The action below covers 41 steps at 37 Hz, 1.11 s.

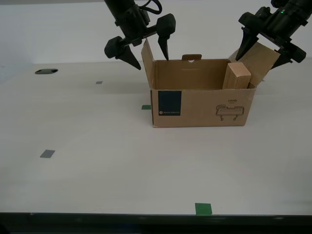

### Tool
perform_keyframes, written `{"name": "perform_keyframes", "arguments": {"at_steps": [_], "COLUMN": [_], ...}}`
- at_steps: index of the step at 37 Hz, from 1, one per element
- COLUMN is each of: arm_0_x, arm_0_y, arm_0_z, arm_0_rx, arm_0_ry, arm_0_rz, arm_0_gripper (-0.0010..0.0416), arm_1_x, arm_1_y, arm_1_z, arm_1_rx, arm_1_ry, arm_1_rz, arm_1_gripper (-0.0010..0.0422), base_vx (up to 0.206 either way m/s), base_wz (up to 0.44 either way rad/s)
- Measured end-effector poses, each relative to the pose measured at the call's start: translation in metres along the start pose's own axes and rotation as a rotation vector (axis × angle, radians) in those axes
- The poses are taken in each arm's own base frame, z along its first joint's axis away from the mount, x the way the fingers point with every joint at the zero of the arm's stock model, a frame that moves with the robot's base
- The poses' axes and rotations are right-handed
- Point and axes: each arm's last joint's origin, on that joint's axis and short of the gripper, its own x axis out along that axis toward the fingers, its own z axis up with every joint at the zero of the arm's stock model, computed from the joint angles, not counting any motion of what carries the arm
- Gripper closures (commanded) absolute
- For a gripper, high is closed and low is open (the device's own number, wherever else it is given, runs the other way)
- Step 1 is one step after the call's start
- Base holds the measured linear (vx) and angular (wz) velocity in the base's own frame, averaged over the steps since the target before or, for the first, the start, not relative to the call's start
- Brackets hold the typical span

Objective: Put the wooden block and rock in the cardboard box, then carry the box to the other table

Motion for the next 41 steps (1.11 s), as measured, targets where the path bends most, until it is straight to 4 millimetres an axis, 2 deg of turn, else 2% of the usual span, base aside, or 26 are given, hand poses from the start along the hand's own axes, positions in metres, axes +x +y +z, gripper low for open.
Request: {"name": "perform_keyframes", "arguments": {"at_steps": [41], "arm_0_x": [0.0010], "arm_0_y": [0.0017], "arm_0_z": [0.0011], "arm_0_rx": [-0.011], "arm_0_ry": [-0.009], "arm_0_rz": [0.001], "arm_0_gripper": [0.0019], "arm_1_x": [0.0000], "arm_1_y": [-0.0011], "arm_1_z": [0.0019], "arm_1_rx": [0.005], "arm_1_ry": [-0.020], "arm_1_rz": [-0.010], "arm_1_gripper": [0.0019], "base_vx": [0.000], "base_wz": [0.000]}}
